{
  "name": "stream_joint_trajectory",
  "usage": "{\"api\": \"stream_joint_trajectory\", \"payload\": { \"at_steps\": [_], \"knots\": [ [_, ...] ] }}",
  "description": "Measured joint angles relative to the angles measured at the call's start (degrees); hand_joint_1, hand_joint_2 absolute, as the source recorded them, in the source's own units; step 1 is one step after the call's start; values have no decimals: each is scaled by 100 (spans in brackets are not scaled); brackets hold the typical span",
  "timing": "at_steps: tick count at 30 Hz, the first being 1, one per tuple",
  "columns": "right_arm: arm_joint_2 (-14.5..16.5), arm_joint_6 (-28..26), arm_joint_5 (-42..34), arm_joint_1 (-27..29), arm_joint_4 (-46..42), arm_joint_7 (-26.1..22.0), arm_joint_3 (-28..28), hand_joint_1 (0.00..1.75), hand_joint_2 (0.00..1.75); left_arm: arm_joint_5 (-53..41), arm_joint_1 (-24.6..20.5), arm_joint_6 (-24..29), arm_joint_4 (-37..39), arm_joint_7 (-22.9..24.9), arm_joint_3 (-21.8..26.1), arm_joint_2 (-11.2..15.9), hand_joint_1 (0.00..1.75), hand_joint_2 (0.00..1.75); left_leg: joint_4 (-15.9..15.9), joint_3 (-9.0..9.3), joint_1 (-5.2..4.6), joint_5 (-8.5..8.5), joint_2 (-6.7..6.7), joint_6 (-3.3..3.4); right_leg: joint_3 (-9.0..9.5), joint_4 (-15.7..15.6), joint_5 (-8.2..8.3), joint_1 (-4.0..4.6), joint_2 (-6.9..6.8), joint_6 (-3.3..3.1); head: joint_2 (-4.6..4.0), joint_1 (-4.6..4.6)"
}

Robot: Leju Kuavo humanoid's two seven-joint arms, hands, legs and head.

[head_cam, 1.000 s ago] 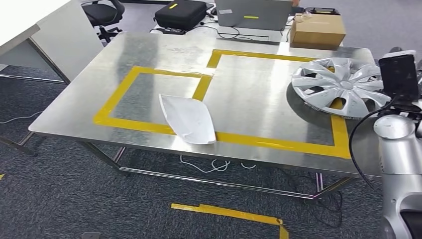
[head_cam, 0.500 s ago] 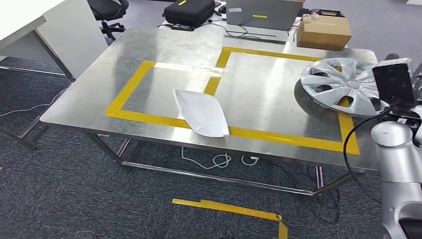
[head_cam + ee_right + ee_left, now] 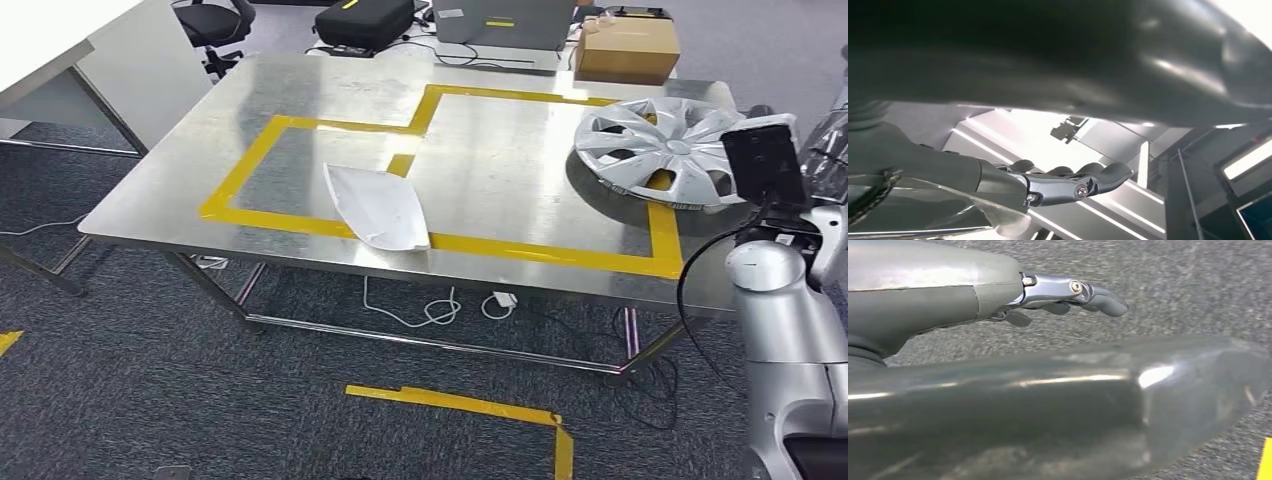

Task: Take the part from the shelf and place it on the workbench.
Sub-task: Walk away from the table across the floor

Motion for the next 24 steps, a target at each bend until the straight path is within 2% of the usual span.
{"api": "stream_joint_trajectory", "payload": {
  "at_steps": [1, 2, 4, 5, 6, 8, 9, 10, 11, 12, 13, 14, 15, 16, 17, 19, 20, 21, 23, 24],
  "knots": [
    [13, 11, 8, -6, 0, 14, 10, 0, 0, -8, -2, -7, 0, -1, 0, 5, 0, 0, -244, 208, -3, 135, 0, 25, -56, 5, 40, 9, 0, 6, 1, 1],
    [22, 18, 13, -19, 0, 20, 18, 0, 0, -13, -5, -10, 0, -4, 0, 12, 0, 0, -625, 491, -12, 262, -2, 65, -100, 10, 77, 15, 0, 16, 1, 1],
    [36, 24, 18, -55, 0, 27, 24, 0, 0, -17, -17, -10, 0, -12, 0, 21, 0, 0, -1416, 1017, -40, 359, -1, 148, -168, 25, 146, 39, -3, 61, 0, 4],
    [42, 25, 20, -70, 1, 28, 27, 0, 0, -16, -23, -10, 0, -15, 0, 23, 0, 0, -1642, 1151, -54, 345, -1, 178, -189, 30, 181, 44, -7, 93, 0, 5],
    [50, 26, 22, -79, 2, 30, 32, 0, 0, -16, -26, -9, 0, -15, 0, 24, 0, 0, -1743, 1193, -65, 333, 1, 199, -207, 31, 216, 46, -12, 129, 0, 8],
    [63, 28, 18, -81, 10, 34, 48, 0, 0, -15, -23, -8, 0, -7, 0, 20, 0, 0, -1799, 1150, -58, 401, 11, 251, -253, 45, 229, 30, -11, 202, -1, 1],
    [67, 29, 12, -84, 19, 39, 54, 0, 0, -15, -22, -5, 0, -3, 0, 18, 0, 0, -1822, 1112, -50, 457, 20, 292, -314, 135, 123, 23, -3, 233, -1, 5],
    [69, 30, 5, -88, 27, 42, 58, 0, 0, -15, -21, -1, 0, 1, 0, 16, 0, 0, -1843, 1061, -39, 518, 29, 327, -407, 328, -63, 16, 5, 262, 0, 8],
    [69, 30, 0, -87, 37, 44, 61, 0, 0, -15, -24, 4, 0, 2, 1, 16, 0, 0, -1841, 1001, -37, 572, 35, 351, -529, 634, -317, 4, 13, 284, 0, 11],
    [69, 31, -4, -80, 47, 46, 65, 0, 0, -15, -23, 9, 0, 2, 1, 18, 0, 0, -1836, 927, -40, 622, 35, 368, -652, 1019, -565, -2, 16, 308, 0, 21],
    [69, 31, -6, -64, 57, 46, 69, 0, 0, -15, -22, 12, 0, 2, 2, 20, 0, 0, -1827, 855, -44, 672, 35, 368, -742, 1376, -730, -7, 16, 326, 0, 23],
    [69, 31, -7, -45, 69, 46, 75, 0, 0, -15, -20, 13, 0, 2, 3, 20, 0, 0, -1815, 782, -47, 719, 36, 365, -766, 1610, -782, -8, 16, 338, 0, 22],
    [69, 31, -8, -31, 81, 46, 79, 0, 0, -16, -18, 14, 0, 2, 3, 18, 0, 0, -1798, 709, -47, 763, 36, 358, -694, 1647, -718, -8, 16, 345, 0, 25],
    [69, 31, -8, -26, 90, 46, 83, 0, 0, -16, -17, 14, 0, 2, 3, 16, 0, 0, -1777, 642, -45, 801, 35, 346, -514, 1461, -572, -9, 15, 346, 0, 25],
    [69, 31, -8, -28, 95, 46, 85, 0, 0, -17, -17, 14, 0, 2, 3, 14, 0, 0, -1751, 585, -44, 832, 35, 329, -243, 1099, -421, -11, 13, 345, 1, 25],
    [71, 30, -9, -43, 96, 46, 90, 0, 0, -17, -18, 15, 0, 2, 3, 15, 0, 0, -1699, 496, -59, 888, 30, 280, 316, 304, -338, -4, 18, 324, 0, 22],
    [72, 30, -10, -48, 96, 46, 93, 0, 0, -17, -17, 18, -1, 2, 4, 17, 0, 0, -1678, 469, -69, 924, 27, 251, 468, 69, -363, 2, 22, 305, 0, 22],
    [73, 30, -12, -48, 96, 46, 97, 0, 0, -17, -16, 21, -1, 2, 7, 19, 0, 0, -1667, 446, -76, 964, 24, 223, 520, -24, -395, 12, 28, 277, 0, 20],
    [75, 31, -15, -42, 98, 46, 103, 0, 0, -18, -12, 27, -1, 2, 14, 24, 0, 0, -1648, 409, -77, 1012, 20, 164, 445, -22, -333, 6, 17, 179, 0, 20],
    [79, 32, -15, -41, 98, 46, 105, 0, 0, -19, -11, 27, 0, 2, 18, 27, 0, 0, -1579, 364, -75, 929, 19, 132, 398, -23, -288, -4, 8, 113, 1, 12]
  ]
}}
